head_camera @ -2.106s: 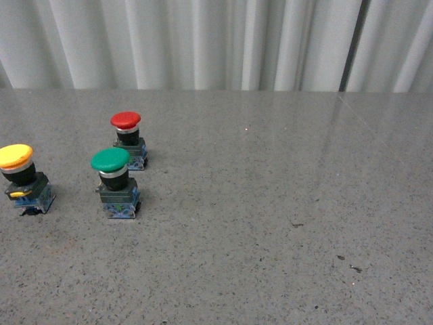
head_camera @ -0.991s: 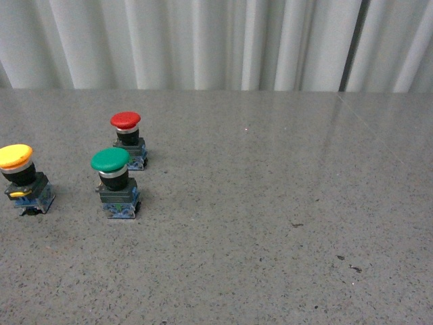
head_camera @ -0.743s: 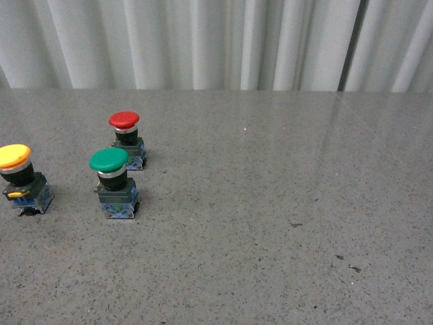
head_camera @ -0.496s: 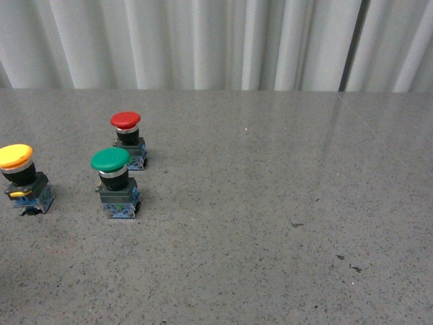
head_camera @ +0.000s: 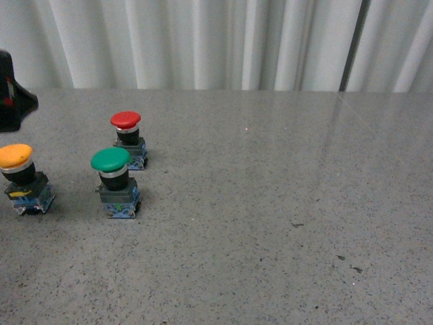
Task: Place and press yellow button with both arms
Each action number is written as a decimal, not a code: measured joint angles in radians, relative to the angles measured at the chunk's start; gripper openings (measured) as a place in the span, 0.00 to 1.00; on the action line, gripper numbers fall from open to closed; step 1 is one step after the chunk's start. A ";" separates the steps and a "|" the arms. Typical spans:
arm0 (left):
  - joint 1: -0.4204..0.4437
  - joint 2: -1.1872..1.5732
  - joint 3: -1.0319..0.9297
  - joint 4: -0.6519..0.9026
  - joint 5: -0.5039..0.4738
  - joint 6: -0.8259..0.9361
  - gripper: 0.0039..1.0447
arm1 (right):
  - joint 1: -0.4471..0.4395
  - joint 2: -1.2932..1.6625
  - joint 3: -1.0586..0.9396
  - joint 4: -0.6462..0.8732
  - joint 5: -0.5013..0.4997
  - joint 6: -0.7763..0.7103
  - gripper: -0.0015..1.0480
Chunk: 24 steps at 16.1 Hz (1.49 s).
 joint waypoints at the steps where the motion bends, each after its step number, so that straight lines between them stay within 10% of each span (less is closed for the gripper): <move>1: -0.001 0.035 0.000 0.005 -0.001 -0.001 0.94 | 0.000 0.000 0.000 0.000 0.000 0.000 0.94; 10: 0.002 0.124 -0.027 0.045 0.052 -0.027 0.94 | 0.000 0.000 0.000 0.000 0.000 0.000 0.94; 16: 0.003 0.093 -0.034 0.015 0.032 -0.010 0.34 | 0.000 0.000 0.000 0.000 0.000 0.000 0.94; 24: -0.280 -0.083 0.242 -0.098 -0.065 -0.024 0.32 | 0.000 0.000 0.000 0.000 0.000 0.000 0.94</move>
